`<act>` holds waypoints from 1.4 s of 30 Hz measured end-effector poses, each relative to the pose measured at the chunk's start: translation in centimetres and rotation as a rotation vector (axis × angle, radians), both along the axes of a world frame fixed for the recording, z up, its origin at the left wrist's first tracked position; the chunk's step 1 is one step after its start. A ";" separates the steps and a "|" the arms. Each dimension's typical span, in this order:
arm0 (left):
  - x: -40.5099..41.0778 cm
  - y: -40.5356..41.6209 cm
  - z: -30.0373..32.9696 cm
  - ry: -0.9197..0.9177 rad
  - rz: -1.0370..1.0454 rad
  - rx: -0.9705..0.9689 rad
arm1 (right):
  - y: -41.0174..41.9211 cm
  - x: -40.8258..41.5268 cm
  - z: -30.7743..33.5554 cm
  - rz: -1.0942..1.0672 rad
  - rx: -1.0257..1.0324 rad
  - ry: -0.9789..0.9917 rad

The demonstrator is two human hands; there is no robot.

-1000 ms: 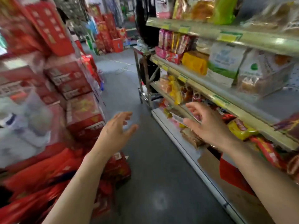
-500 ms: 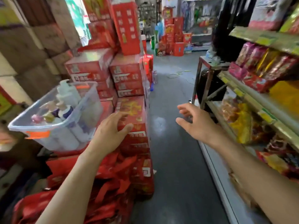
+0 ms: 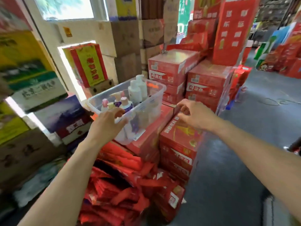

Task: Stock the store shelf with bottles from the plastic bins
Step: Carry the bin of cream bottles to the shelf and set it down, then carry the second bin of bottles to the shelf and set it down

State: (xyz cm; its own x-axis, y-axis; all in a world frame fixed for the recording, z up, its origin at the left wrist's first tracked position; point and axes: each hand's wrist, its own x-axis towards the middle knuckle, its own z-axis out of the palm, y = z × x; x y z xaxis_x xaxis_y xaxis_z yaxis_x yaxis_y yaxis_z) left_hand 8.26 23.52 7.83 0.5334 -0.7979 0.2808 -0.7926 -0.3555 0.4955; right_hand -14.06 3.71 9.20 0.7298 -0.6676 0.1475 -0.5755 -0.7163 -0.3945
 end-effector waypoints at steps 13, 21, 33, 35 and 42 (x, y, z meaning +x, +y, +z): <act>12.3 -4.9 -2.6 -0.039 0.352 0.053 | -13.0 16.5 0.9 0.113 -0.082 0.047; 16.7 -7.9 -6.2 0.425 0.748 0.058 | -21.6 24.7 -0.9 0.050 -0.047 0.114; 18.6 -8.9 -9.0 0.939 0.894 -0.172 | -30.6 32.2 -4.4 -0.056 0.357 0.285; 18.5 -9.6 -9.0 0.936 0.889 -0.134 | -31.3 32.6 -5.4 -0.081 0.424 0.242; 17.7 -10.7 -9.4 0.852 0.938 -0.131 | -31.9 32.1 -7.4 -0.112 0.561 0.089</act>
